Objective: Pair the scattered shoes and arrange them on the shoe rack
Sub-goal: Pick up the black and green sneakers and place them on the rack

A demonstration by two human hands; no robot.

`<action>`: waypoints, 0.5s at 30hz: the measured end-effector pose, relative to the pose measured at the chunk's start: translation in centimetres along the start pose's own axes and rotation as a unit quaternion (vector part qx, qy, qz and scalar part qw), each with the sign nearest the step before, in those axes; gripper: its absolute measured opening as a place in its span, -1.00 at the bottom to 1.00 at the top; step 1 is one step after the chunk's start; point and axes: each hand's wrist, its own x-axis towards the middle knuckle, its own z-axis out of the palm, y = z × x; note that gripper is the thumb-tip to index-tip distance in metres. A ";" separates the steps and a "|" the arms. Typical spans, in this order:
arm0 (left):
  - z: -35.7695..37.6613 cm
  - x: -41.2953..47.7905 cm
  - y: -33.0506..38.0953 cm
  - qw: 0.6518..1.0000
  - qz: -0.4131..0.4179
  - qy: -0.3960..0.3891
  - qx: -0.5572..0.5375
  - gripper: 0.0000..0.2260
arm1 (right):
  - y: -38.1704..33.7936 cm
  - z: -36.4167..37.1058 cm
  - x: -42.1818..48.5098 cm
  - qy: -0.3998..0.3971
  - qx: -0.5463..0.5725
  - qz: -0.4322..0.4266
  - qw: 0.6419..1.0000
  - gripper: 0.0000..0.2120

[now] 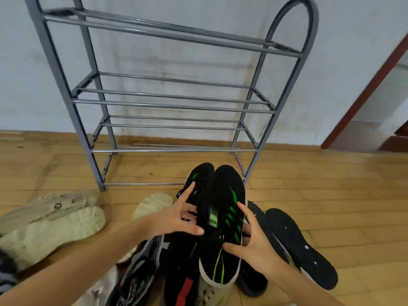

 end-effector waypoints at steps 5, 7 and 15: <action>-3.9 5.4 -4.0 0.990 -0.060 0.125 0.002 -0.15 | 3.7 -1.9 2.7 0.014 0.013 0.024 1.000 -0.03; -4.3 7.5 -5.7 0.990 -0.074 0.104 0.056 -0.16 | 4.5 -2.1 3.6 0.021 0.011 0.032 0.999 -0.03; -2.5 12.6 -7.8 0.975 -0.139 0.140 0.101 0.04 | 6.2 -2.3 4.6 0.015 0.004 0.037 0.999 -0.03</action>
